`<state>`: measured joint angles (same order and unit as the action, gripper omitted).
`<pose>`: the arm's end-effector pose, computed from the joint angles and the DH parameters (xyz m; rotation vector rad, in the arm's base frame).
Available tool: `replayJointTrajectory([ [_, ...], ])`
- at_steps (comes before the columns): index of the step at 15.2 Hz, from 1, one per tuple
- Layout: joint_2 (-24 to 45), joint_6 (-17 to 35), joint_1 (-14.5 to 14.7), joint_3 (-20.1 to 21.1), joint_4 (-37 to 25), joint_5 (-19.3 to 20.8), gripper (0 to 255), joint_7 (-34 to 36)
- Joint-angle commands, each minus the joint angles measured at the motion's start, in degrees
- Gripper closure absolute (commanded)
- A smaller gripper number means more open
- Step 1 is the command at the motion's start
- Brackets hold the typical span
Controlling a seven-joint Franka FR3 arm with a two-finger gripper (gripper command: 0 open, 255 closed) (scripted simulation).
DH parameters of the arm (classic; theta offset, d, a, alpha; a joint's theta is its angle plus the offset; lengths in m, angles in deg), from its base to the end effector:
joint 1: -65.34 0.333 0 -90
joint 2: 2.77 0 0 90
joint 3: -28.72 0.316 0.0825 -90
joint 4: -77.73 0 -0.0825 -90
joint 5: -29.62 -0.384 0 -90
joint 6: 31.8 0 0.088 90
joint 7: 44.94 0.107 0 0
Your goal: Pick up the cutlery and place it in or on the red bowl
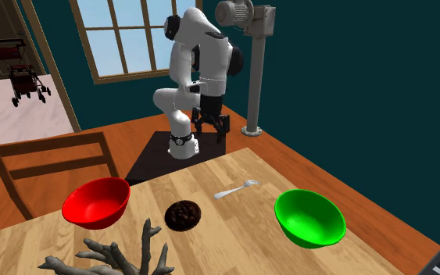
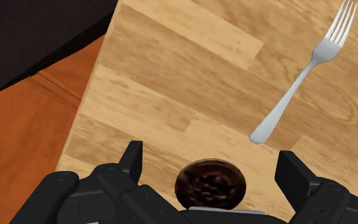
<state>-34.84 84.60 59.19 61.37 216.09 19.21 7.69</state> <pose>0.3602 0.2095 0.4871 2.9691 -0.8949 0.2539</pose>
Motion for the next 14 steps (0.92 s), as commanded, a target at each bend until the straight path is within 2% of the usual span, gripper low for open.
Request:
replayJointTrajectory([
  [1,3.8,2.2,-1.7,4.0,-1.3,0.6,0,6.1],
  [4,10.6,5.3,-5.1,10.1,-3.7,3.2,0,15.2],
  [6,15.9,7.2,-7.8,14.4,-5.8,6.5,0,22.1],
  [8,22.2,8.6,-10.7,18.8,-8.4,11.4,0,30.0],
  [10,29.8,9.2,-12.9,22.5,-11.4,18.6,0,39.1],
  [12,38.5,8.6,-12.3,23.5,-14.9,27.2,0,48.8],
  [14,41.2,8.9,-10.5,22.1,-15.7,29.8,0,51.7],
])
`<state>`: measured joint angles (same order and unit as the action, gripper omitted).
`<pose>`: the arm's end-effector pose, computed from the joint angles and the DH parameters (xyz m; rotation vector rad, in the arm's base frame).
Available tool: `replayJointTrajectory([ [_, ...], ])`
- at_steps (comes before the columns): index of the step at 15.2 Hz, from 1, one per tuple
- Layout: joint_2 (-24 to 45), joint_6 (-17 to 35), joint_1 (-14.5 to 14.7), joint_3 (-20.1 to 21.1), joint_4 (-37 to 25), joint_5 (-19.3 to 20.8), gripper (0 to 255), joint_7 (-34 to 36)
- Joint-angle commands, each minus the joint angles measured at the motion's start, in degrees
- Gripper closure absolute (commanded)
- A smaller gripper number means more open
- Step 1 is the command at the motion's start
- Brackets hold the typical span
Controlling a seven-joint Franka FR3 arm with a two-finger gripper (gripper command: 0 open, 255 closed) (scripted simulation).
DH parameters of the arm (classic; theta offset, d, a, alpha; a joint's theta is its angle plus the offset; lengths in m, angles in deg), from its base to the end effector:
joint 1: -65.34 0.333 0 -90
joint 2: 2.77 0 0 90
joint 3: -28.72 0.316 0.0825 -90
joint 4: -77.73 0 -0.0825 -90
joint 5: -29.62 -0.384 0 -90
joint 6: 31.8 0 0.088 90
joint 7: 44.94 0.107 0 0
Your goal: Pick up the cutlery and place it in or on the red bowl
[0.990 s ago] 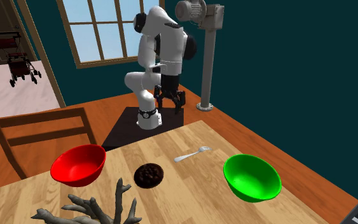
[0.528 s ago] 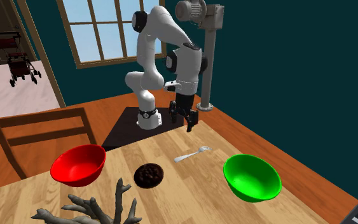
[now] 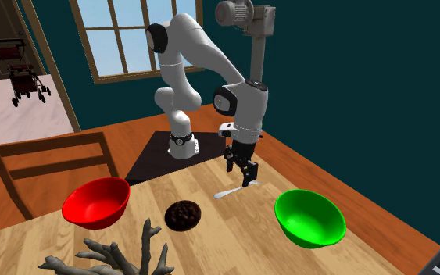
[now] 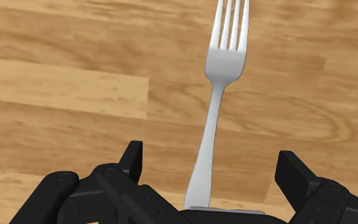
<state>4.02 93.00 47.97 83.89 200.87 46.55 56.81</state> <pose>0.4403 0.3211 0.3670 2.7236 -1.3910 0.1883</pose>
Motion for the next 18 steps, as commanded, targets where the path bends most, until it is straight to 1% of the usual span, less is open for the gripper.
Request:
replayJointTrajectory([
  [1,3.0,1.0,1.0,-0.8,-0.2,3.2,0,3.0],
  [7,6.5,4.0,2.3,-2.8,1.1,7.6,0,5.9],
  [14,6.5,4.0,2.3,-2.8,1.1,7.6,0,5.9],
  [15,6.5,4.0,2.3,-2.8,1.1,7.6,255,5.9],
  [18,6.5,4.0,2.3,-2.8,1.1,7.6,255,5.9],
])
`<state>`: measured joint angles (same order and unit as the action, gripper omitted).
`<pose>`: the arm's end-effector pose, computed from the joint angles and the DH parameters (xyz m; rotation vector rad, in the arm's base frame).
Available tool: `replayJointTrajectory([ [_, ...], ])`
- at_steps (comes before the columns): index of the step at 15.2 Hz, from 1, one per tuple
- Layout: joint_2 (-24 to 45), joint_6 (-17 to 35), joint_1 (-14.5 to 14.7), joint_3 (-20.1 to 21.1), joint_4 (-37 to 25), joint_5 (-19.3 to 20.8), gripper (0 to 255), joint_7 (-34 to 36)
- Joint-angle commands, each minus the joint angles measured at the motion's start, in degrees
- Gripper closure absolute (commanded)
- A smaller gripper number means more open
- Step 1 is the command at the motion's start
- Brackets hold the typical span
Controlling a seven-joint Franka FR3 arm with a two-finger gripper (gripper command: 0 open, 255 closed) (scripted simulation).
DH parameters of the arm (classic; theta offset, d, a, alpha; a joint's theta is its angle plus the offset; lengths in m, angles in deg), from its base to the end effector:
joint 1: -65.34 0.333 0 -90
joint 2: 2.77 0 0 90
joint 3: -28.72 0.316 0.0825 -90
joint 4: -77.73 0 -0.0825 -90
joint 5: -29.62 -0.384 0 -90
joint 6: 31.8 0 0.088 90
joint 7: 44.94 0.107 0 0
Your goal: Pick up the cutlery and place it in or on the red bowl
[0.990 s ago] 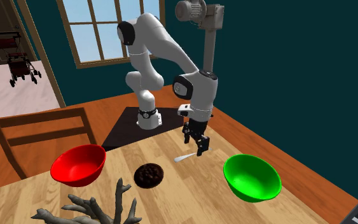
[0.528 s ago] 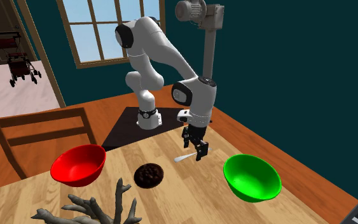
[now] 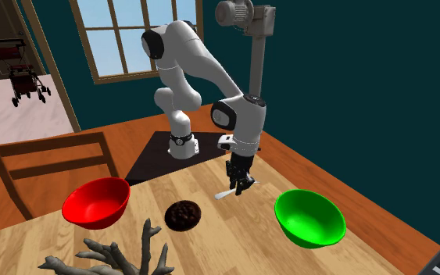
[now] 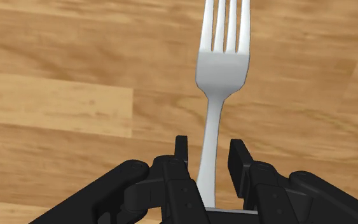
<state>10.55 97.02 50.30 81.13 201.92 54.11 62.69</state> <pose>0.4466 0.3192 0.3235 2.7147 -1.4085 0.1898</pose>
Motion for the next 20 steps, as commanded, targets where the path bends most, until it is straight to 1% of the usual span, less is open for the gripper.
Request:
replayJointTrajectory([
  [1,0.0,0.0,0.0,0.0,0.0,0.0,255,0.0],
  [6,0.0,0.0,0.0,0.0,0.0,0.0,255,0.0],
  [13,-4.7,-3.6,-2.1,2.2,-1.5,-5.6,255,-4.3],
  [20,-9.0,-7.8,-3.4,3.3,-3.8,-10.6,255,-8.3],
])
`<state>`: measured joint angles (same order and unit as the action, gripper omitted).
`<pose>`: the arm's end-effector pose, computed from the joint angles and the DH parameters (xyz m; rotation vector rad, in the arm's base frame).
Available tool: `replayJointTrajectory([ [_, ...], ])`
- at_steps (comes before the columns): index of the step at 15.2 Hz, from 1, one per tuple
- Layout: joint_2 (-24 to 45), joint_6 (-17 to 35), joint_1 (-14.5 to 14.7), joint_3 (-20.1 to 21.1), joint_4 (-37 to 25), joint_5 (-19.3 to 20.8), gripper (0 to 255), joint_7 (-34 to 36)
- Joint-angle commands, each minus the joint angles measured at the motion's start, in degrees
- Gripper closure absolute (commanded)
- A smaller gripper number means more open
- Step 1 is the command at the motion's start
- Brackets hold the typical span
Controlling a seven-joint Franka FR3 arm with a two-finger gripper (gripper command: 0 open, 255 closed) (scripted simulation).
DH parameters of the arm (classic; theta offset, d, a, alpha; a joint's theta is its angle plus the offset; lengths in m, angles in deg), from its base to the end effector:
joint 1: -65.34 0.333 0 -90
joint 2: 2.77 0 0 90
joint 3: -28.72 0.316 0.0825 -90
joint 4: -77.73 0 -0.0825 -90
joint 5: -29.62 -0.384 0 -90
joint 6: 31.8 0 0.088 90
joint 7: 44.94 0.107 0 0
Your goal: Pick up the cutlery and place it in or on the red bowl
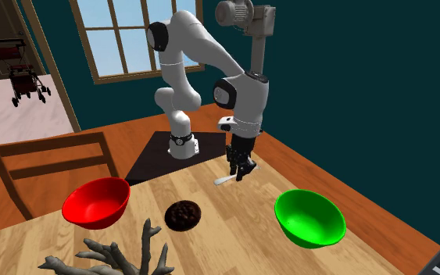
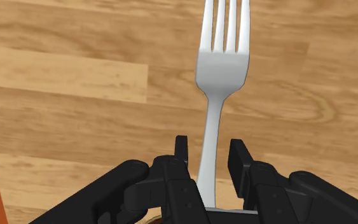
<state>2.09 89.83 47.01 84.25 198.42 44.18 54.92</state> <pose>0.4471 0.3187 0.3924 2.7142 -1.4087 0.1907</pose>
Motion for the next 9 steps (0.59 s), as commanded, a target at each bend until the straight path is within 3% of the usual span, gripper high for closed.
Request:
replayJointTrajectory([
  [1,-1.2,-1.2,-0.3,0.2,-0.7,-1.3,255,-1.0],
  [9,-5.1,-6.5,-0.9,0.2,-4.3,-5.5,255,-4.6],
])
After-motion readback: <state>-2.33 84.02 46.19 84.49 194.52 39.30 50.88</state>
